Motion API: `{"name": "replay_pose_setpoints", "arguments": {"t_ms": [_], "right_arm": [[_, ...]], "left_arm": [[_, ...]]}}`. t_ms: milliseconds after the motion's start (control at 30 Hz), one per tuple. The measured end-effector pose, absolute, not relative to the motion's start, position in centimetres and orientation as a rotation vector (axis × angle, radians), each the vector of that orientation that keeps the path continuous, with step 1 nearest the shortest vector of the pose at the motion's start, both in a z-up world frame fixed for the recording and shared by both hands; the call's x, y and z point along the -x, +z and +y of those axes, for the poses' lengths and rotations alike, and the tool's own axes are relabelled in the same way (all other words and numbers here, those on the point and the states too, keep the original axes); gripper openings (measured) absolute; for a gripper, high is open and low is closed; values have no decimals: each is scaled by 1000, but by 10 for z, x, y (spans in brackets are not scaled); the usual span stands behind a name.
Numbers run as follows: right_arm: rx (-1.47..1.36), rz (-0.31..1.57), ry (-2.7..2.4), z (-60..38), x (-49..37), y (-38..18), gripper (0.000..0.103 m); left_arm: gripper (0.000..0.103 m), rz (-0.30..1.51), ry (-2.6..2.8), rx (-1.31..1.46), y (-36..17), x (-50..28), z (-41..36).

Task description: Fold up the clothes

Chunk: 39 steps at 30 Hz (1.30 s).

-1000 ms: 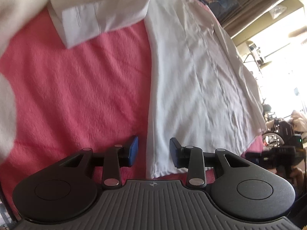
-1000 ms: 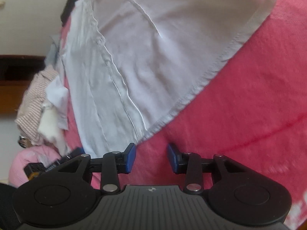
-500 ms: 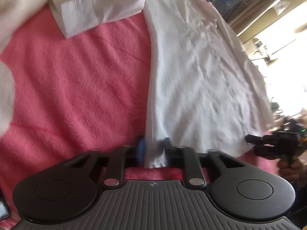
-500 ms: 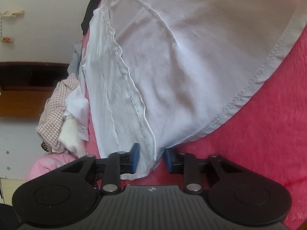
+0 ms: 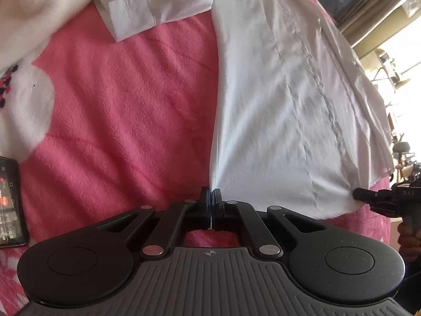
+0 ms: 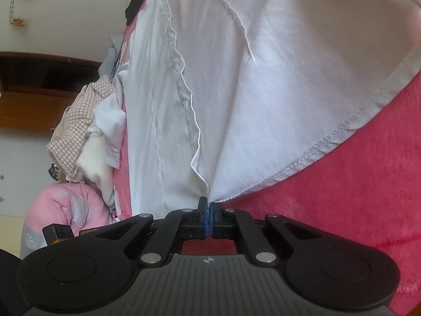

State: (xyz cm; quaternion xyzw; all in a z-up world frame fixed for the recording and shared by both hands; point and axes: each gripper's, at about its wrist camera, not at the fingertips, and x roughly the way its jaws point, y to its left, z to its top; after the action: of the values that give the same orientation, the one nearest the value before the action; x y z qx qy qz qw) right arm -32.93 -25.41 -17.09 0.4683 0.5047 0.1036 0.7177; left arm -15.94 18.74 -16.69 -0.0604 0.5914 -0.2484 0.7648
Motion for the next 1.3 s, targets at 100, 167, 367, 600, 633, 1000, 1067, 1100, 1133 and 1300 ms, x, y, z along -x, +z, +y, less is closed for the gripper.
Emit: {"name": "replay_pose_setpoints", "arguments": {"t_ms": [100,167,367,600,633,1000,1067,1100,1133,1300], "right_arm": [[-1005,1138,232,-251,327,-173,2],[-966,1165,229,-247,326,-173,4],[-883,1209,251,-244,334,-162,28],[-719,1287,258,-222,358,-141,42],[-690,1288,258,-218,359,-137,42],[-180,1322,333,-134,347,-86,38],[-123,1322,299,-126,336,-76,36],[-92,1318,309,-119,328,-70,35],[-61,1311,329,-112,319,-62,34],[47,1214,434,-88,277,-32,34]], "left_arm": [[0,1287,-543,90,-170,157,185],[2,1292,-563,63,-170,158,184],[31,1239,-544,11,-154,162,198],[33,1147,-498,68,-141,147,209],[33,1125,-507,87,-140,140,203],[34,1055,-667,284,-139,113,190],[34,1068,-655,299,-135,108,200],[34,1066,-659,304,-132,104,203],[34,1053,-669,313,-129,101,206],[34,1012,-661,332,-123,96,221]]}}
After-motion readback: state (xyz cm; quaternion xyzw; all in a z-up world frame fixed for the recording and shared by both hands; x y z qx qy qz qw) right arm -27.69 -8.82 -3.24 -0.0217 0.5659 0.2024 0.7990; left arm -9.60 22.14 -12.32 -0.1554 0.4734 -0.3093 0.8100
